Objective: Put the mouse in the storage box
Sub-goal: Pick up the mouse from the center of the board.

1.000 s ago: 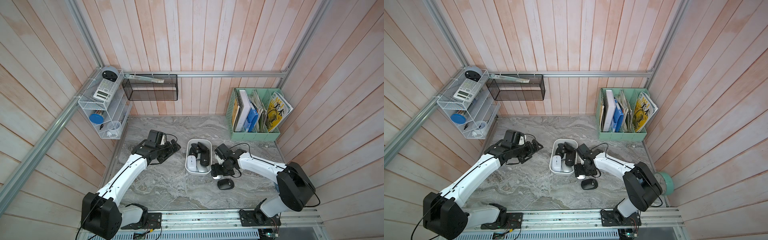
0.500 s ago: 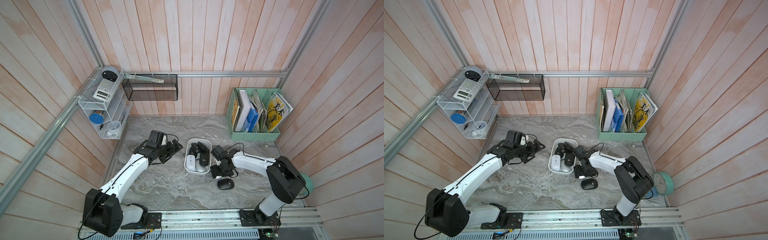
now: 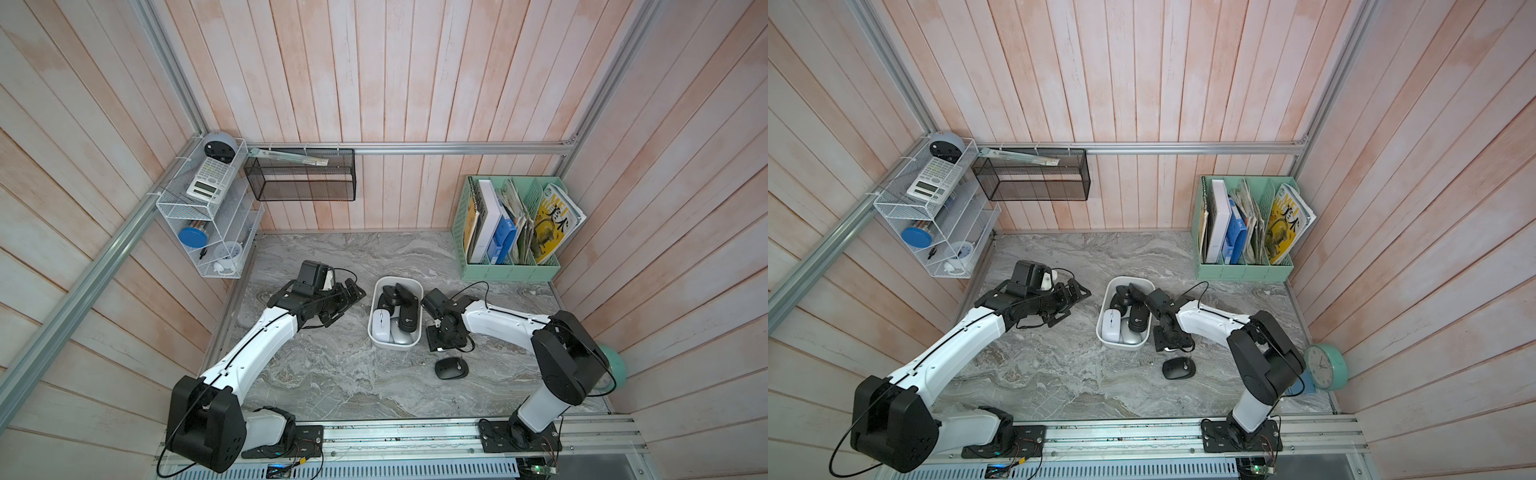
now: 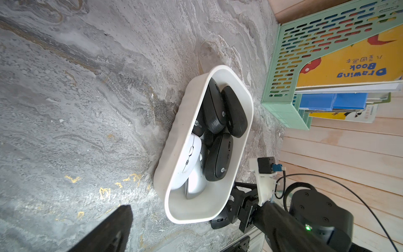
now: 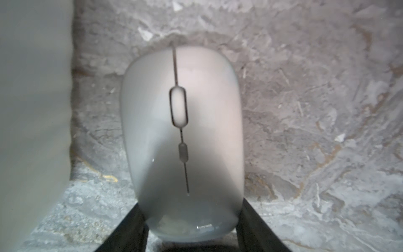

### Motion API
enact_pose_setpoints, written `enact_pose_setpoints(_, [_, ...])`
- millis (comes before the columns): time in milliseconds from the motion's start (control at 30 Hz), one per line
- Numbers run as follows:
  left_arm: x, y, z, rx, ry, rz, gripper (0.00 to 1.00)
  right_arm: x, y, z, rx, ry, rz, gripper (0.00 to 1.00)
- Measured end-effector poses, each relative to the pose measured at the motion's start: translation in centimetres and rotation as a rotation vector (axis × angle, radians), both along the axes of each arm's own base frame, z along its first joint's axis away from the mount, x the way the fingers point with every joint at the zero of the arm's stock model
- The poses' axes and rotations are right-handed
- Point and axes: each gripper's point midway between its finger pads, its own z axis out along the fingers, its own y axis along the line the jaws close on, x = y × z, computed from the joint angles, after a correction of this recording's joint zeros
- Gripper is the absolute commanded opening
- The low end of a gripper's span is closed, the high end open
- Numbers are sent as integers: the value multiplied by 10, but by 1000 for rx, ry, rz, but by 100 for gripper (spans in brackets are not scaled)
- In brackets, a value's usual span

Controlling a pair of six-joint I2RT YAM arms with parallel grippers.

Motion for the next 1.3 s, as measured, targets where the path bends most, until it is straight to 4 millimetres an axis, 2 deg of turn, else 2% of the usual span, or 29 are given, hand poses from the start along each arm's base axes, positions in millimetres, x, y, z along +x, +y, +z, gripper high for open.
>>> enact_pose_setpoints(200, [0,-1,-1,-1,5,-3,100,7,-33,-3,17,27,-133,59])
enact_pose_setpoints(400, [0,-4,-7,-12,31,-9,100,4,-32,-7,27,55,-131,79])
enact_pose_setpoints(500, [1,-5,-8,-21,38,-11,100,5,-31,-6,20,63,-117,82])
enact_pose_setpoints(633, [1,-12,-5,-54,34,-30,100,10,-30,1,14,60,-102,82])
enact_pose_setpoints(767, [2,-33,-10,-127,60,-97,100,23,-23,8,21,41,-84,78])
enact_pose_setpoints(900, [-10,-64,-29,-145,126,-184,100,26,-24,-3,6,70,-76,71])
enact_pose_setpoints(1000, [-20,-87,-37,-158,161,-240,100,27,-24,-7,8,82,-77,69])
enact_pose_setpoints(1067, [-25,-100,-37,-170,166,-266,100,28,-24,-7,10,81,-77,68])
enact_pose_setpoints(1300, [-32,-134,-27,-210,149,-325,100,28,-24,-7,10,79,-67,57])
